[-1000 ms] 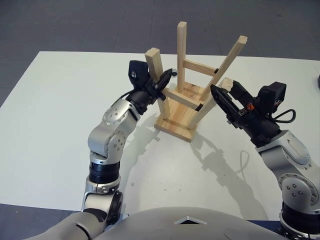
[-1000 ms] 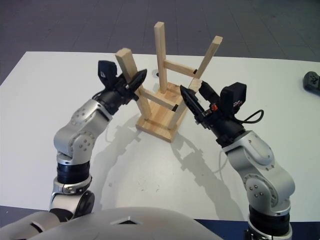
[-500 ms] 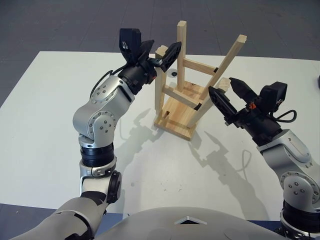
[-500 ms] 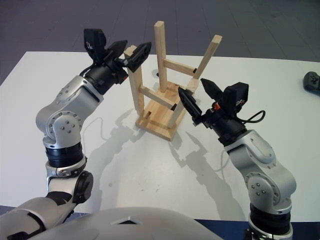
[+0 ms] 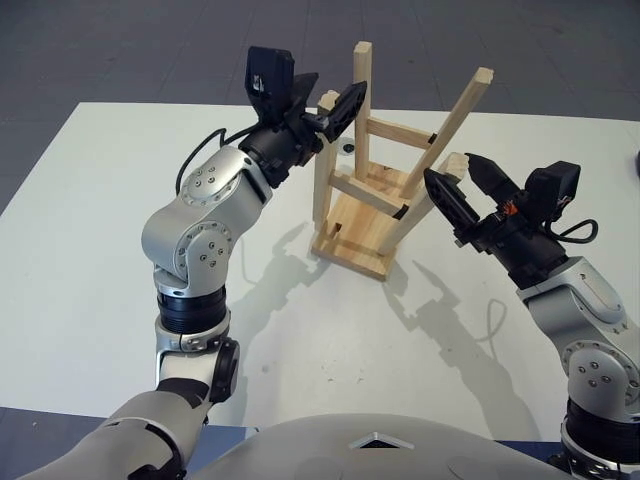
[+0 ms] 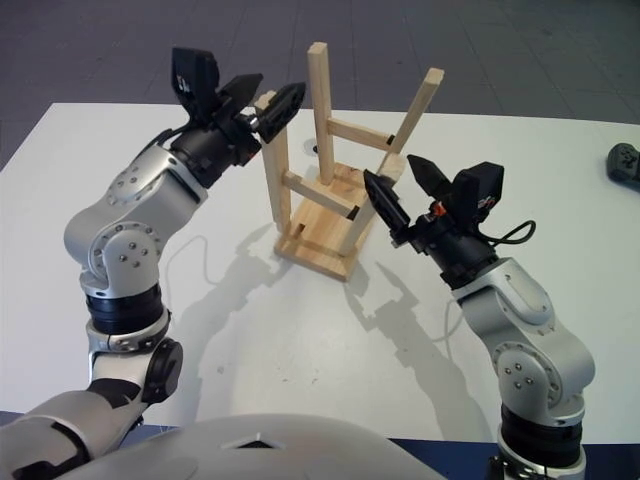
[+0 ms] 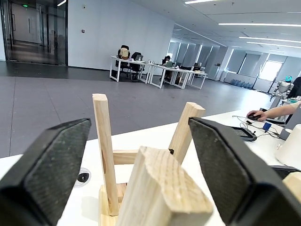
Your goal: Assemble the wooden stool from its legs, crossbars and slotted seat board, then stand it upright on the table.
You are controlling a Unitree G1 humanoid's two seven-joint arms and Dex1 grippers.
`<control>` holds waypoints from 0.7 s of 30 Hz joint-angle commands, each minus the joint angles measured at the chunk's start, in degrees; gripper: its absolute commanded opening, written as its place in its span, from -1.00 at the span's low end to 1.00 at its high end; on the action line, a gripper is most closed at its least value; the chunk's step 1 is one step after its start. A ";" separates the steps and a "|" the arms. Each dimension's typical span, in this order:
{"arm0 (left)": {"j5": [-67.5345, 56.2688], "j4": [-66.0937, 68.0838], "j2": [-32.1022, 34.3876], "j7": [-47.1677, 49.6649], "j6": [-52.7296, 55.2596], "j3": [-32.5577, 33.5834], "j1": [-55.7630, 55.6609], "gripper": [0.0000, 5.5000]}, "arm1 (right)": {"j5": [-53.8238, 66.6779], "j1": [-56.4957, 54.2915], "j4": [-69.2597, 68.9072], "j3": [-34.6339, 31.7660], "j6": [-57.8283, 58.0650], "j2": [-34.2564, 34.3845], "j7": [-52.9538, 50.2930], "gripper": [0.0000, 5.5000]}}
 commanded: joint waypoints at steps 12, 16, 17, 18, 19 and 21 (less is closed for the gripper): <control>5.46 -0.17 5.47 -2.27 2.94 -6.60 1.30 -0.54 | -2.50 0.03 -1.65 1.95 1.91 -1.18 -0.96 -0.22; 7.15 0.26 4.48 -2.34 2.33 -7.34 1.49 -0.61 | -7.67 -0.40 -3.59 6.50 4.28 -2.07 -3.40 -0.23; 7.55 0.03 4.16 -2.18 2.24 -7.61 1.79 -0.61 | -8.38 -0.22 -3.83 7.60 4.54 -1.87 -3.56 -0.23; 7.80 -0.20 3.75 -2.01 2.32 -7.76 2.02 -0.61 | -9.40 0.06 -3.95 8.56 4.62 -1.79 -3.69 -0.24; 8.05 -0.54 3.41 -1.89 2.43 -7.94 2.18 -0.61 | -10.10 0.54 -3.85 9.18 4.42 -1.45 -3.76 -0.24; 8.75 -0.89 3.32 -1.96 2.25 -8.25 2.20 -0.61 | -11.30 1.23 -3.48 9.50 3.99 -1.22 -3.83 -0.24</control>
